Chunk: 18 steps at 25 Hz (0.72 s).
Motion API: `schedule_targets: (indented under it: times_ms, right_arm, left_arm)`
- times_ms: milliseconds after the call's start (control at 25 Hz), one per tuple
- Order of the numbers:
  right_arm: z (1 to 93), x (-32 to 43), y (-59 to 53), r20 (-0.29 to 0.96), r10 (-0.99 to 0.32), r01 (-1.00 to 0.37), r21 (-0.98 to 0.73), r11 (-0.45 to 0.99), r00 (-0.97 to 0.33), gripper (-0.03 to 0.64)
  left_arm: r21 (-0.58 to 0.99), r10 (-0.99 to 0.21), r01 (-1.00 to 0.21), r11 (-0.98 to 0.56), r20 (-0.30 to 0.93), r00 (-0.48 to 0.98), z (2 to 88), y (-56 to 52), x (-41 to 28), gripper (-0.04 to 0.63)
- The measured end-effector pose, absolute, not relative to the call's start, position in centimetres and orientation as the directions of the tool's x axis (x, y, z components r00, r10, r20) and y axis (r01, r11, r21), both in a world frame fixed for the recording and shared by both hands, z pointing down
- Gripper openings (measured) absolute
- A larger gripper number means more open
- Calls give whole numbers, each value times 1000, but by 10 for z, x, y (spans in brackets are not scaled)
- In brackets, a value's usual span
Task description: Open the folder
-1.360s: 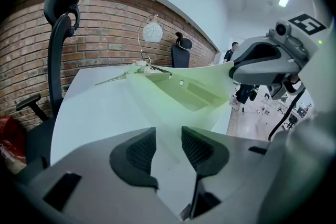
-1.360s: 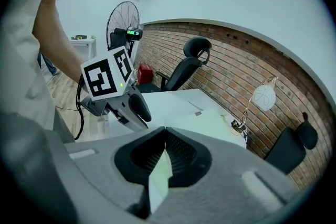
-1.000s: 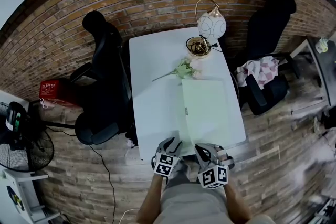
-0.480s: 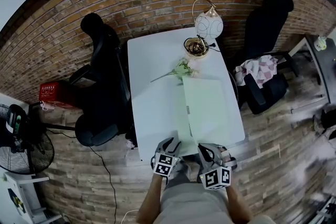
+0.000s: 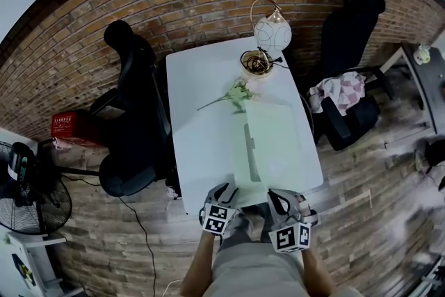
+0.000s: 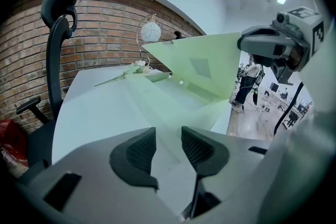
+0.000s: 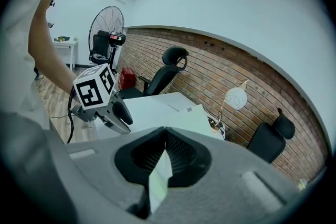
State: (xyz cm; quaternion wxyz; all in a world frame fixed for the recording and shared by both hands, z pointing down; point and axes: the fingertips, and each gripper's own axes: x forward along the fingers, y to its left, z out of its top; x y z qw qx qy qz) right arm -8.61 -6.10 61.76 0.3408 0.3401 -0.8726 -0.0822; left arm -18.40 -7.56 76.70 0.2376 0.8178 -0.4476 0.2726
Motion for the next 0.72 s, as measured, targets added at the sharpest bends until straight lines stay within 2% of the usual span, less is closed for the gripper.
schedule_targets:
  times_ms: [720]
  right_arm:
    - [589, -46, -73, 474, -750, -678, 356, 643, -462, 8]
  left_arm:
    - [139, -595, -857, -496, 664, 452, 767, -75, -183, 153]
